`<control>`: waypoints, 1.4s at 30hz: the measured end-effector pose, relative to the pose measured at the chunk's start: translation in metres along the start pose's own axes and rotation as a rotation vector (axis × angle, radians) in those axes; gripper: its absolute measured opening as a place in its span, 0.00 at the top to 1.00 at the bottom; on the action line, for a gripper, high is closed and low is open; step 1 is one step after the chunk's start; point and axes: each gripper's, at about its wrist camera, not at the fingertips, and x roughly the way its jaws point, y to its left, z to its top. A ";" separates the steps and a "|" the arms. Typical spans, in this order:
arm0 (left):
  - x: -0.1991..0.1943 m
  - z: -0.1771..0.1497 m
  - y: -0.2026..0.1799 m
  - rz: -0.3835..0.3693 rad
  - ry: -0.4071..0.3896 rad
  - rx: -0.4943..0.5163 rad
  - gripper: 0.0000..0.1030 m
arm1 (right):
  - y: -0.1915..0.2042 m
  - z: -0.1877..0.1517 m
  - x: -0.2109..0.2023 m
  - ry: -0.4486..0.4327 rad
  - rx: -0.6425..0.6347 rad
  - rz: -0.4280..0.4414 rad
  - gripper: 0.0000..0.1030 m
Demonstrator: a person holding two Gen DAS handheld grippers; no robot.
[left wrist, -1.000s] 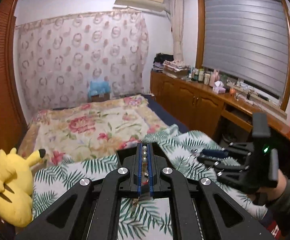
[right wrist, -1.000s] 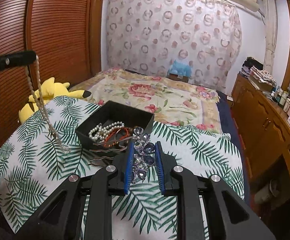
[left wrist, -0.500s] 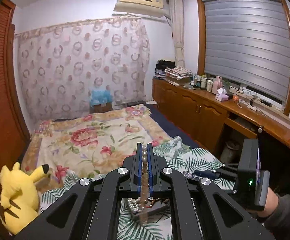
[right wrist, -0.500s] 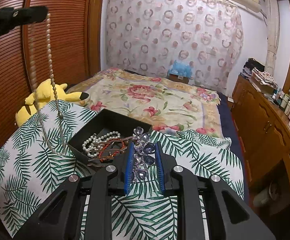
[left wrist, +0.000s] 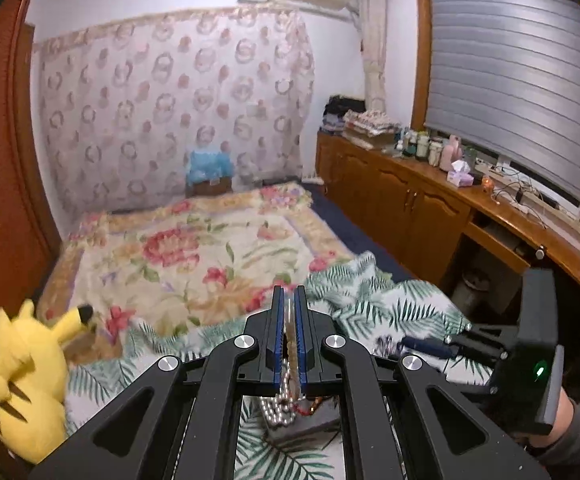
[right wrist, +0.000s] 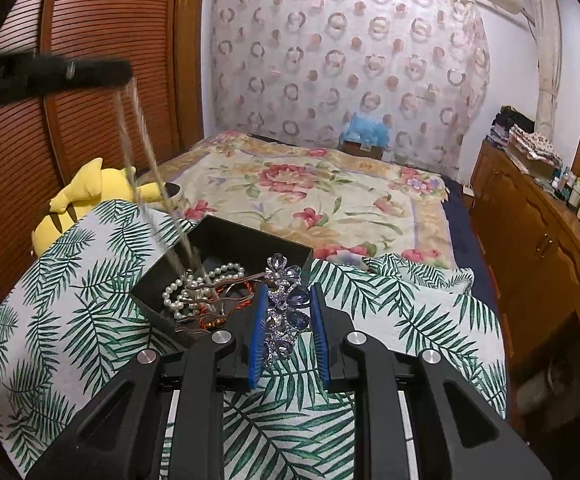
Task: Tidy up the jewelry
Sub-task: 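Carry the pearl strand with the left tool while the right tool carries the brooch toward the box, then open both tools over the black box to drop pearls and brooch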
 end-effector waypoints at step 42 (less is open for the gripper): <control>-0.019 -0.132 -0.003 0.029 0.105 0.000 0.13 | 0.024 -0.031 -0.005 -0.011 -0.018 0.140 0.75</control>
